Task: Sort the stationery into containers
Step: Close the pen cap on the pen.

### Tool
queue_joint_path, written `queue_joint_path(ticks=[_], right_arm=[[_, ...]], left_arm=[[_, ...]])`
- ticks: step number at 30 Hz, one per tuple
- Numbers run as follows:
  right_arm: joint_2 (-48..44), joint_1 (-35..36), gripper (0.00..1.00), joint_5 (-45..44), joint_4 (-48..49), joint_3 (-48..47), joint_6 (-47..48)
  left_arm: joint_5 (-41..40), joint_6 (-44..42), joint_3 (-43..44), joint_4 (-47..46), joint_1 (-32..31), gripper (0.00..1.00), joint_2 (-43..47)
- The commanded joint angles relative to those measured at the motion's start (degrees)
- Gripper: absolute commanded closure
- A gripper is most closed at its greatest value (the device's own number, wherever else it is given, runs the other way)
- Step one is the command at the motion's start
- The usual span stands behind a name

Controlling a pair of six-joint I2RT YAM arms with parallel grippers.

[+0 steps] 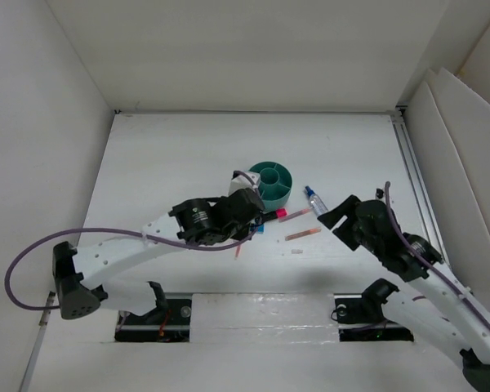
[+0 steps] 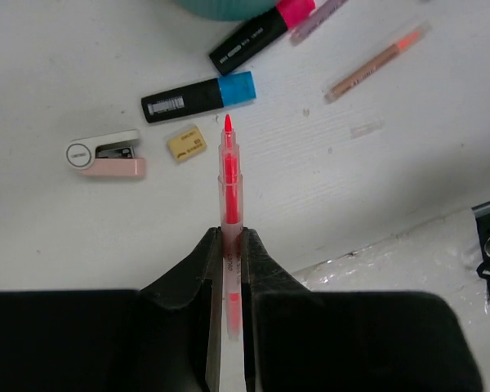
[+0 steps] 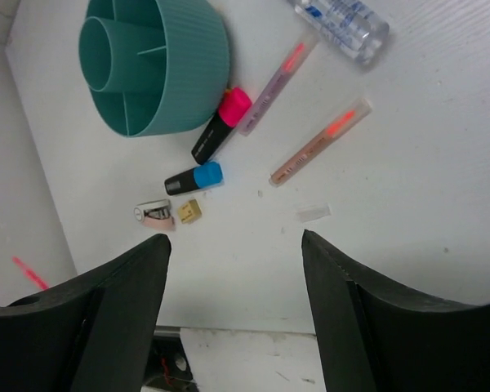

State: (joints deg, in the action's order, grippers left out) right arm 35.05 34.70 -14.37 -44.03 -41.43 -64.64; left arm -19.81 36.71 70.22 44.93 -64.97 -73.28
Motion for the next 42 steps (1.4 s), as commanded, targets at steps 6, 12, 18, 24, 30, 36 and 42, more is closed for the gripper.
queue_joint_path(ticks=[6,12,18,24,30,36,42], right_arm=[[15.2,19.1,0.33,-12.2,1.9,-4.2,-17.6],[27.4,30.3,0.39,-19.3,-7.1,-6.0,-39.1],[28.7,29.8,0.49,-19.0,-9.1,-5.8,-46.3],[28.7,26.9,0.49,-15.1,-6.9,-0.7,-50.8],[32.7,24.0,0.49,-12.0,-2.1,0.2,-52.0],[40.1,22.6,0.49,-12.0,-3.3,-3.8,-52.5],[43.4,21.6,0.49,-11.5,-1.4,-3.7,-52.5]], left_arm=[[-8.2,1.1,4.6,2.8,0.2,1.00,8.3],[-10.6,1.4,2.2,2.8,0.2,1.00,12.6],[-9.4,-1.5,-3.1,0.3,0.2,1.00,17.2],[-5.2,-6.5,-8.0,-5.9,0.2,1.00,21.6],[-0.9,-9.5,-9.7,-9.2,0.2,1.00,22.7],[1.2,-10.1,-11.4,-10.4,0.2,1.00,26.2],[1.9,-10.6,-12.0,-10.9,-0.4,1.00,27.6]])
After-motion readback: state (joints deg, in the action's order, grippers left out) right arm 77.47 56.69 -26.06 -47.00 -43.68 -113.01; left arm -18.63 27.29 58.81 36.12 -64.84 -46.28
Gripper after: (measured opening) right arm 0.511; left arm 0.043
